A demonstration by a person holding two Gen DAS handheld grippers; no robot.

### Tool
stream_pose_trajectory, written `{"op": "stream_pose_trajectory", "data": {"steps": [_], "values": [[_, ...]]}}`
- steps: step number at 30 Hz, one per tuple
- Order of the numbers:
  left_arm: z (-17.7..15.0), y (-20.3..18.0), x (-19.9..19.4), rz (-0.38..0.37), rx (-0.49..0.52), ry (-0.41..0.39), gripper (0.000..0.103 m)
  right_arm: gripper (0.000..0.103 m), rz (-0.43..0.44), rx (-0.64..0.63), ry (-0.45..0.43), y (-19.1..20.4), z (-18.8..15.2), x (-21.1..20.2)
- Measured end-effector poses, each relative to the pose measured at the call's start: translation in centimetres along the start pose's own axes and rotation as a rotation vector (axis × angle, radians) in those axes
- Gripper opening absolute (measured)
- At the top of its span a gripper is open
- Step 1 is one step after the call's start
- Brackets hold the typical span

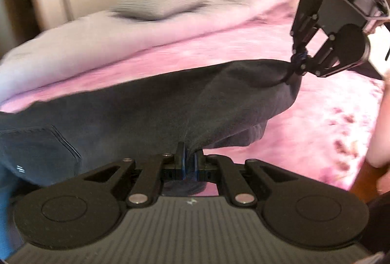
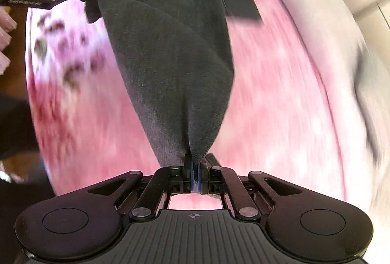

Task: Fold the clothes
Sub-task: 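Lift the grey jeans out of the pile with both grippers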

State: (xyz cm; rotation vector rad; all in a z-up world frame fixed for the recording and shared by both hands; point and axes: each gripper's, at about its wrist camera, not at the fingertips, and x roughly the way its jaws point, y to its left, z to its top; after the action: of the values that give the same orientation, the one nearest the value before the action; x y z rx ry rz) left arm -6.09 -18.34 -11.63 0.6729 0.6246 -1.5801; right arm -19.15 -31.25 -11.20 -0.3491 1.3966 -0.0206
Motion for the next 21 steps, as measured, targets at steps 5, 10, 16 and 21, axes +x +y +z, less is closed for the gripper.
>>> {"op": "stream_pose_trajectory", "data": {"steps": [5,10,16,21], "values": [[3.1,-9.3,5.5,-0.195,0.122,0.064,0.008,0.001,-0.036,0.123,0.131,-0.8,-12.3,-0.3],[3.2,-13.4,7.0,-0.266,0.129,0.116,0.020,0.001,-0.008,0.272,0.278,-1.2,-20.9,2.5],[0.7,-4.9,7.2,-0.059,-0.021,0.218,0.042,0.003,0.053,0.368,0.268,-1.1,-20.7,4.7],[-0.8,5.7,7.5,0.101,-0.108,0.259,0.051,0.042,0.043,0.386,0.198,-0.8,-16.2,5.1]]}}
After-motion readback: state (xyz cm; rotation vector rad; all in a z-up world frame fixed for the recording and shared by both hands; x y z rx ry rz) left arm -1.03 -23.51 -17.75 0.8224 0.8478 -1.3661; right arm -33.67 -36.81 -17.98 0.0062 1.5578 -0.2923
